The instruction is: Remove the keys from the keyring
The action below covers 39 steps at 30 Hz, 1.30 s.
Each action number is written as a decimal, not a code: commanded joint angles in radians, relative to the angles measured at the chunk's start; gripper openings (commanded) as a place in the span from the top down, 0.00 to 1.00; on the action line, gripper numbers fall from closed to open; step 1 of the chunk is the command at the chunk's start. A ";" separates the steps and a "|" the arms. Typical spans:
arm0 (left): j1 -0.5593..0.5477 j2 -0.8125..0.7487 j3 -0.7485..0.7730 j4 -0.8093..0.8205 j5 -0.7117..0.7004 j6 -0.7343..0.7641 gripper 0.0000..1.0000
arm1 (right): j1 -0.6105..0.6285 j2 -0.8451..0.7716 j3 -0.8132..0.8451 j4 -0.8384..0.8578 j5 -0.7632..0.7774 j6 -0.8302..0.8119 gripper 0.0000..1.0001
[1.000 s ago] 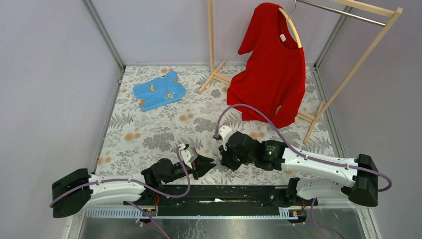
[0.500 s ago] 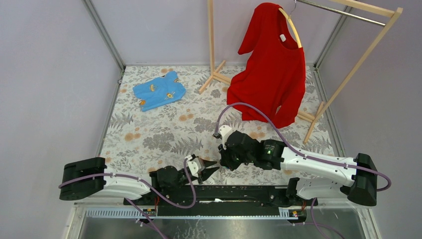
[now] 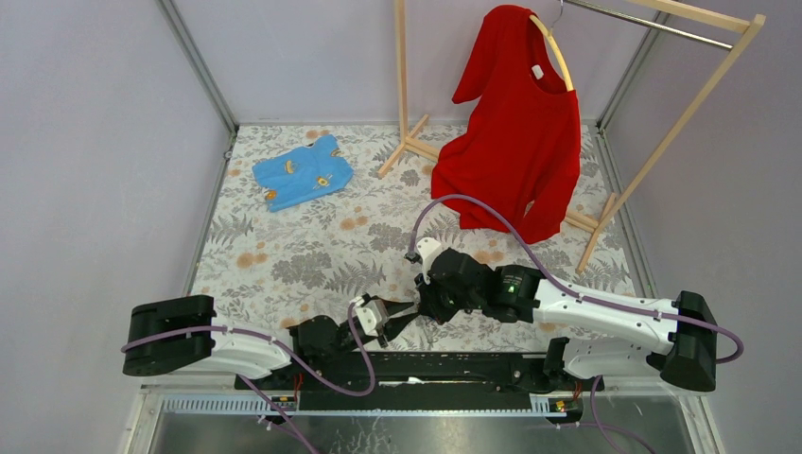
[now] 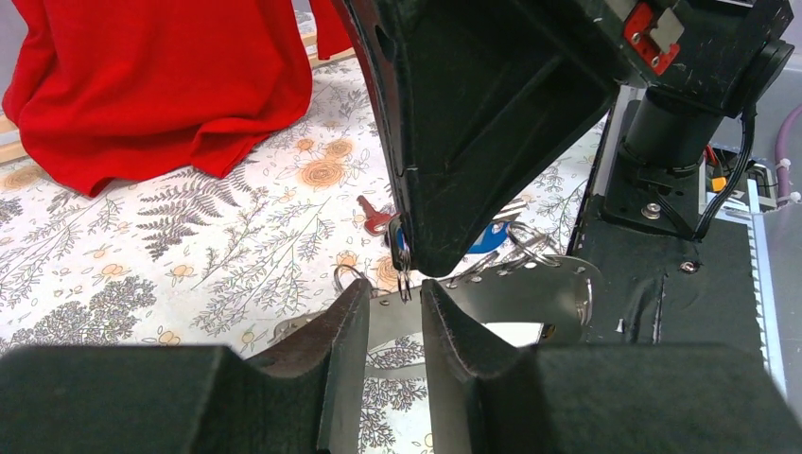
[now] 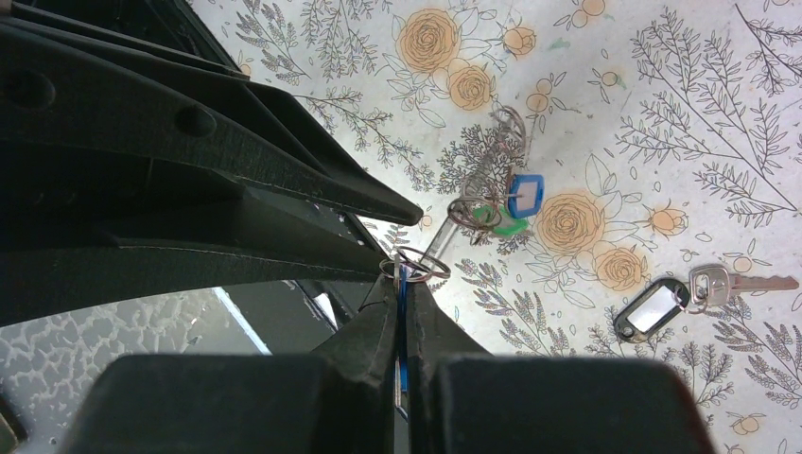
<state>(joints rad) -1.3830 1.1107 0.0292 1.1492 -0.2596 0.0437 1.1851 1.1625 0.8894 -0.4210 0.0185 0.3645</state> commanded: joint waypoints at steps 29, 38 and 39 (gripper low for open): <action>-0.005 0.142 0.032 0.219 -0.014 0.056 1.00 | 0.005 -0.024 0.024 0.028 0.021 0.039 1.00; -0.006 0.147 0.022 0.224 -0.052 0.071 1.00 | -0.081 -0.067 -0.019 -0.060 0.107 0.127 1.00; -0.006 0.147 0.022 0.227 -0.059 0.073 1.00 | -0.088 -0.069 -0.026 -0.061 0.100 0.128 1.00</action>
<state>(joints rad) -1.3838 1.2480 0.0387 1.3010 -0.2836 0.1059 1.1519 1.1366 0.8825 -0.4377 0.0593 0.4534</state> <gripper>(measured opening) 0.010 0.033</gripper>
